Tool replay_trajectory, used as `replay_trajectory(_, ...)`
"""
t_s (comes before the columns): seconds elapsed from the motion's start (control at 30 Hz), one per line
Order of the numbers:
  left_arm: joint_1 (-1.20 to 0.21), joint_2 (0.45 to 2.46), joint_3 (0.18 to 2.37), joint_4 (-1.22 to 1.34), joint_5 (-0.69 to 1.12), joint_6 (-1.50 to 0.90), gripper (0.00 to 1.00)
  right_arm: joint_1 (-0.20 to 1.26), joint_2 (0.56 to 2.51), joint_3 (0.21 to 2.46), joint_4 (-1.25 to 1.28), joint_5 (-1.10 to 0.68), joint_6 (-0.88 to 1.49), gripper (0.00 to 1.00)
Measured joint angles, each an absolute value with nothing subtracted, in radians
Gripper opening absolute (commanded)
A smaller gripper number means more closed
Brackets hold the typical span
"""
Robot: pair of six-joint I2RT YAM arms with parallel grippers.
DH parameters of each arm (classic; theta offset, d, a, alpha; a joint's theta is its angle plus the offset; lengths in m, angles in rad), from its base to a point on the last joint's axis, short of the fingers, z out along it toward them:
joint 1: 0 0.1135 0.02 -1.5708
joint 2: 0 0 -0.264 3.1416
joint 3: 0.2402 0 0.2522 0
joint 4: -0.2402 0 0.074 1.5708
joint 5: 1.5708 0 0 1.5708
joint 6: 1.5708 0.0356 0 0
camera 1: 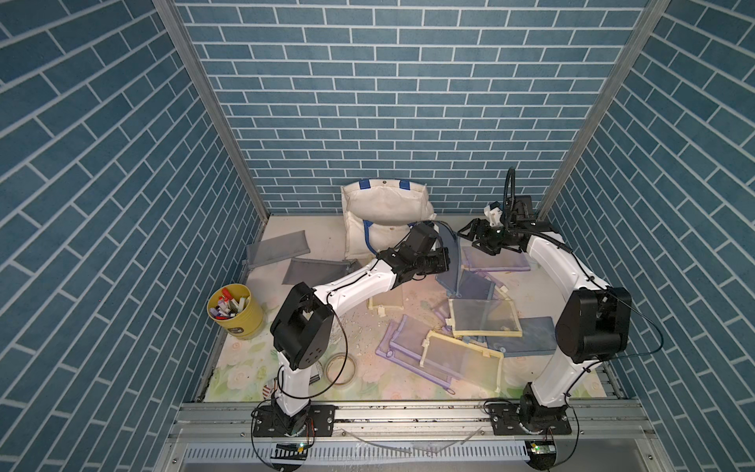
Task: Put the pencil pouch into the canvas bag
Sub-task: Pick up the pencil pouch from the center of the board, then place the pencil pouch in the canvas bag.
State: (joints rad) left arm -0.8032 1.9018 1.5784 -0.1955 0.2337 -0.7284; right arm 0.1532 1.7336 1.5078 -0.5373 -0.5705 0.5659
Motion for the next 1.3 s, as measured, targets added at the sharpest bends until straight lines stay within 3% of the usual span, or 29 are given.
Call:
replay_trajectory(0.13,-0.82,1.879,1.69,-0.388,0.219,-0.546,0.0,0.152,1.678,1.451,-0.544,-0.571,0.568,0.76)
replay_trajectory(0.33,-0.812,1.869,2.049,-0.684,0.087,-0.173,0.0,0.152,1.644,1.438,-0.575,-0.564,0.566,0.76)
replay_trajectory(0.67,-0.64,1.972,2.397,-0.749,-0.069,0.405,0.0,0.152,1.585,1.438,-0.675,-0.503,0.544,0.76)
replay_trajectory(1.03,-0.484,2.169,2.39,-0.68,-0.06,0.765,0.0,0.152,1.546,1.44,-0.792,-0.41,0.522,0.75)
replay_trajectory(1.3,-0.476,2.155,2.165,-0.585,-0.059,0.841,0.0,0.155,1.525,1.44,-0.797,-0.395,0.515,0.74)
